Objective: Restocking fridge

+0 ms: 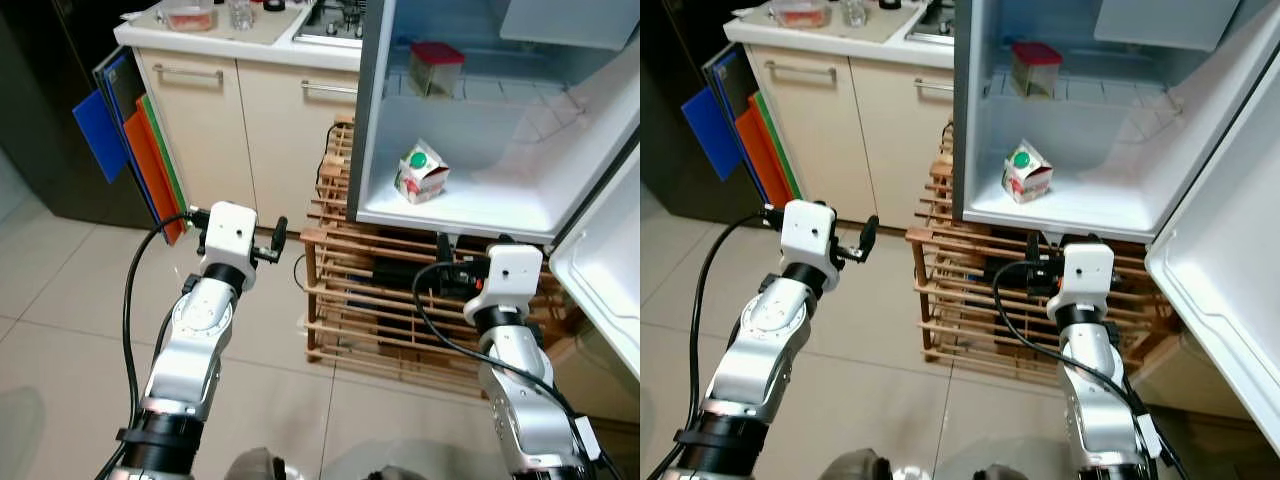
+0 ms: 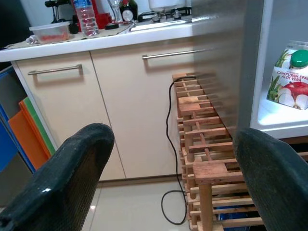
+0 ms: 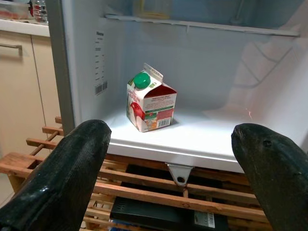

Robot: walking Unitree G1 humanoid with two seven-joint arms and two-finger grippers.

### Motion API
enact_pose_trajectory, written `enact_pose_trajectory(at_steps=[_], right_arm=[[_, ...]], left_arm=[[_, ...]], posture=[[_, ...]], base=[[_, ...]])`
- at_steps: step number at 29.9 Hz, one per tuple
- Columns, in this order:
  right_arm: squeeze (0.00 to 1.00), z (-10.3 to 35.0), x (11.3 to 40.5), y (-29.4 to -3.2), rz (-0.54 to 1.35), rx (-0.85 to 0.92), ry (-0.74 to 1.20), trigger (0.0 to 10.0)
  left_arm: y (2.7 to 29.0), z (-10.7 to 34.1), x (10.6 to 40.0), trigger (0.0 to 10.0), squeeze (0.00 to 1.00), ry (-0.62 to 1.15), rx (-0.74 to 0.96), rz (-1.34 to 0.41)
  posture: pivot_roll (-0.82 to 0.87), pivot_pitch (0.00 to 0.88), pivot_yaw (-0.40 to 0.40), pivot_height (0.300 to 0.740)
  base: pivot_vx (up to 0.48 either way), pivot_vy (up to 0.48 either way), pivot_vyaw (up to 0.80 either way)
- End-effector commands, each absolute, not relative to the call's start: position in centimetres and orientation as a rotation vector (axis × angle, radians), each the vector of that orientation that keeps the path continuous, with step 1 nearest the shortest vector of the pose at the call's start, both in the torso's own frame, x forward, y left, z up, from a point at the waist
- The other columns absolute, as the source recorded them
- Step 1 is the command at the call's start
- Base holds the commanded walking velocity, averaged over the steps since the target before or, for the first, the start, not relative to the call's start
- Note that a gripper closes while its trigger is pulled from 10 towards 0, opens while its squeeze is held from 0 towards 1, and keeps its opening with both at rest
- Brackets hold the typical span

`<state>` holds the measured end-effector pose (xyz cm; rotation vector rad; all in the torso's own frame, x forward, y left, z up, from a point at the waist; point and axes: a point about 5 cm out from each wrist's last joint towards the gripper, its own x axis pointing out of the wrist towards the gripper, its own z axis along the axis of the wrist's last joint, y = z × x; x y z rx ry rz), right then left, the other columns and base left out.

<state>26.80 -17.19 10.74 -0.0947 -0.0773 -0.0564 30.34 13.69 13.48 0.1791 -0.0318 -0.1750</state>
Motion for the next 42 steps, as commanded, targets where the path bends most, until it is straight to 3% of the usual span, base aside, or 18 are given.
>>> enact_pose_trajectory(at_steps=[1, 4, 13, 26, 32, 42], right_arm=[[0.0, 10.7, 27.0, -17.0, -0.053, -0.107, -0.074, 10.0], [0.0, 10.7, 27.0, -17.0, -0.056, -0.105, -0.078, 10.0], [0.0, 10.6, 27.1, -17.1, -0.057, -0.13, -0.071, 10.0], [0.0, 10.5, 27.1, -17.0, -0.061, -0.129, -0.07, 10.0], [0.0, 10.5, 27.3, -17.0, -0.062, -0.119, -0.068, 10.0], [0.0, 11.1, 27.3, -15.1, 0.023, -0.163, -0.12, 10.0]], left_arm=[[13.5, 13.6, 30.7, 10.0, 0.0, -0.033, 0.175, -0.188], [13.5, 13.5, 30.8, 10.0, 0.0, -0.029, 0.171, -0.191], [13.0, 13.6, 31.2, 10.0, 0.0, -0.035, 0.175, -0.222], [12.6, 13.6, 31.5, 10.0, 0.0, -0.047, 0.206, -0.235], [12.4, 13.6, 31.6, 10.0, 0.0, -0.046, 0.214, -0.241], [11.5, 13.9, 31.4, 10.0, 0.0, -0.078, 0.234, -0.282]], posture=[[0.06, 0.056, 0.004, 0.669], [0.06, 0.059, 0.003, 0.649], [0.05, 0.067, 0.002, 0.649], [0.05, 0.076, -0.004, 0.649], [0.05, 0.077, -0.004, 0.649], [0.05, 0.064, -0.001, 0.649]], base=[[0.0, 0.0, 0.0], [0.0, 0.0, 0.0], [0.0, 0.0, 0.0], [0.019, 0.309, 0.0], [0.0, 0.0, -0.63], [0.029, 0.0, -0.12]])
